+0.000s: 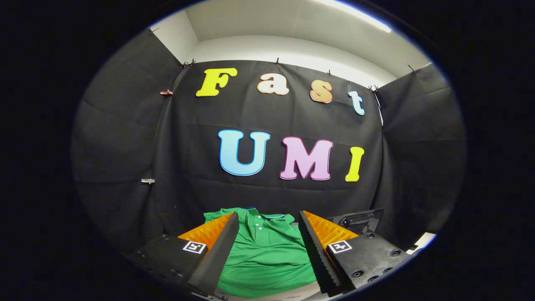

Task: Put the clothes into the washing machine and then close the washing machine lid.

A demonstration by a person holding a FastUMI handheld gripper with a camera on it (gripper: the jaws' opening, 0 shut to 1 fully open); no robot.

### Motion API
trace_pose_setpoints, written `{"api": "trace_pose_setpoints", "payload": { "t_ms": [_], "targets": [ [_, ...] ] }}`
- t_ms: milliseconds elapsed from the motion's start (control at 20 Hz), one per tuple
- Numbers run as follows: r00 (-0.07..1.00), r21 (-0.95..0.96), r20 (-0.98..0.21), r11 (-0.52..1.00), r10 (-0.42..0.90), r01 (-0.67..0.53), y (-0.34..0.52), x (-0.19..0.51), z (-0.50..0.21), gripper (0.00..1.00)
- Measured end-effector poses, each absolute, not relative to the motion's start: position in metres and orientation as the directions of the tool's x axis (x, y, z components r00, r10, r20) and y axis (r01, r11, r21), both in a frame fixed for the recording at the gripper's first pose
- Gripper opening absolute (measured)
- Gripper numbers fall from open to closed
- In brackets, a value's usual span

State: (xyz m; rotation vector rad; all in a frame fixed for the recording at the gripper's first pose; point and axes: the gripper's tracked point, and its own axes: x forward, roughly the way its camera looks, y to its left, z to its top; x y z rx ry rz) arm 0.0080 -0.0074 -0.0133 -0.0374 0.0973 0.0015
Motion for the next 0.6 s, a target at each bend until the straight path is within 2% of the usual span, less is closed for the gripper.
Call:
{"api": "trace_pose_setpoints", "payload": {
  "t_ms": [150, 400, 600],
  "targets": [
    [0.987, -0.050, -0.161, 0.998, 0.022, -0.031, -0.005, 0.029, -0.025, 0.90],
    [0.934, 0.001, -0.347, 0.996, 0.082, -0.087, 0.006, 0.056, -0.059, 0.90],
    [0.914, 0.010, -0.392, 0.994, 0.103, -0.107, 0.009, 0.083, -0.066, 0.90]
  ]
}}
